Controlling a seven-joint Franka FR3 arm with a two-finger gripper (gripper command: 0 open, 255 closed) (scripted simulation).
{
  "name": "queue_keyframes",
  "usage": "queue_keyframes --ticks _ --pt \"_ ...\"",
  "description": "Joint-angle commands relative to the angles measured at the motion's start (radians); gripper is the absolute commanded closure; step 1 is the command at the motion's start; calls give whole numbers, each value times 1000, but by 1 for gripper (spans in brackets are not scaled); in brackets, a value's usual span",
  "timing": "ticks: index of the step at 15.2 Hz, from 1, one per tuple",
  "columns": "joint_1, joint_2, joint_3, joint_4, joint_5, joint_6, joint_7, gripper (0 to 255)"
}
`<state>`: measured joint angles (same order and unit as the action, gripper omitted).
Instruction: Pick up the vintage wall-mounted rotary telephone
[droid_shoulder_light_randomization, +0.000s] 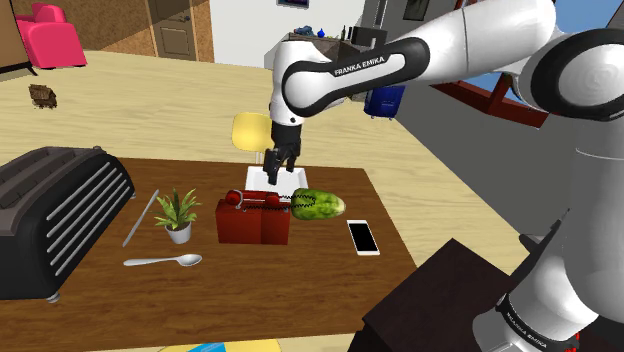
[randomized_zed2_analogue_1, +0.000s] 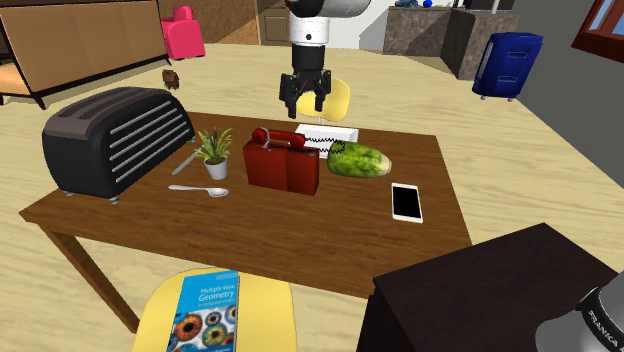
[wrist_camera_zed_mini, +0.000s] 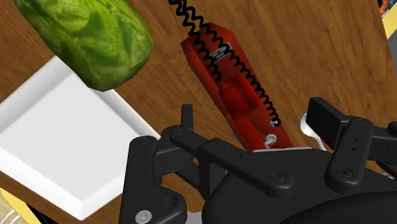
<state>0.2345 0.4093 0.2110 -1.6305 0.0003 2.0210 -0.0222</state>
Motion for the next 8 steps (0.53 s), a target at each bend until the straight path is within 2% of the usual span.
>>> queue_keyframes --ticks 1,6,8 --pt "23 85 5 91 -19 -12 1 0" --pt "90 308 9 375 -63 -86 -9 0" --pt "97 332 8 396 -66 -84 -11 0"
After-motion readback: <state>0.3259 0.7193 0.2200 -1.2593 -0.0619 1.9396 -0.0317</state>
